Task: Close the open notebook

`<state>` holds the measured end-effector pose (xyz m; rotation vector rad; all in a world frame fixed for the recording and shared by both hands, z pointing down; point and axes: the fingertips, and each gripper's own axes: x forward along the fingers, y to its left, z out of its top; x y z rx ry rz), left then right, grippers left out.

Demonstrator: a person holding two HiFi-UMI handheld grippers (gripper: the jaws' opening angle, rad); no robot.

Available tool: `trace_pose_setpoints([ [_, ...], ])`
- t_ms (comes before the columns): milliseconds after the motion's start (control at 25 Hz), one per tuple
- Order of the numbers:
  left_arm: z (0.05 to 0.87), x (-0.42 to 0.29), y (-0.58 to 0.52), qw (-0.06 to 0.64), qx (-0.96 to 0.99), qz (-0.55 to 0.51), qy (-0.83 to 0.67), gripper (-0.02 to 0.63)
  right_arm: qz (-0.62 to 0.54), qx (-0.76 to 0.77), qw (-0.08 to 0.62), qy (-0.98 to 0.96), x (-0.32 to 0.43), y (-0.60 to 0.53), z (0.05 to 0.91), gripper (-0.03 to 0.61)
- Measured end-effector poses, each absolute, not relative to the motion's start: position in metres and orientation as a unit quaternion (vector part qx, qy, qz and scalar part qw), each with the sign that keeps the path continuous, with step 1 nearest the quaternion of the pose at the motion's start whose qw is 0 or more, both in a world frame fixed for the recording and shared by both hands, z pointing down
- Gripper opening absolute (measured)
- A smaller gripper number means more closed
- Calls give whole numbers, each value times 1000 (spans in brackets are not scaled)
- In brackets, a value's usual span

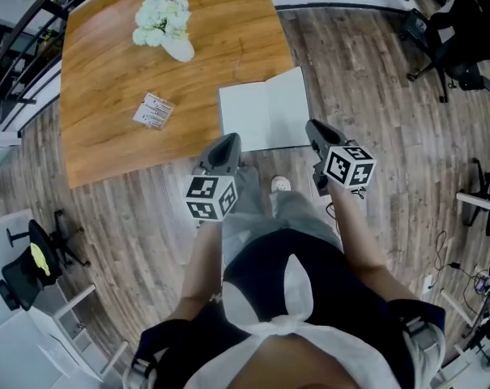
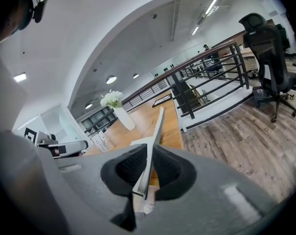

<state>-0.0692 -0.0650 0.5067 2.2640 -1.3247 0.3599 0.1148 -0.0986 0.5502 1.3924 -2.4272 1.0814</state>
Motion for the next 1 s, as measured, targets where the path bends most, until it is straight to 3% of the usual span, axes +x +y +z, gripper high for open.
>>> trace_pose_setpoints([
  [1000,510,-83,-54,252,823,125,-493,20,353,436,48,-826,82,-95,530,38],
])
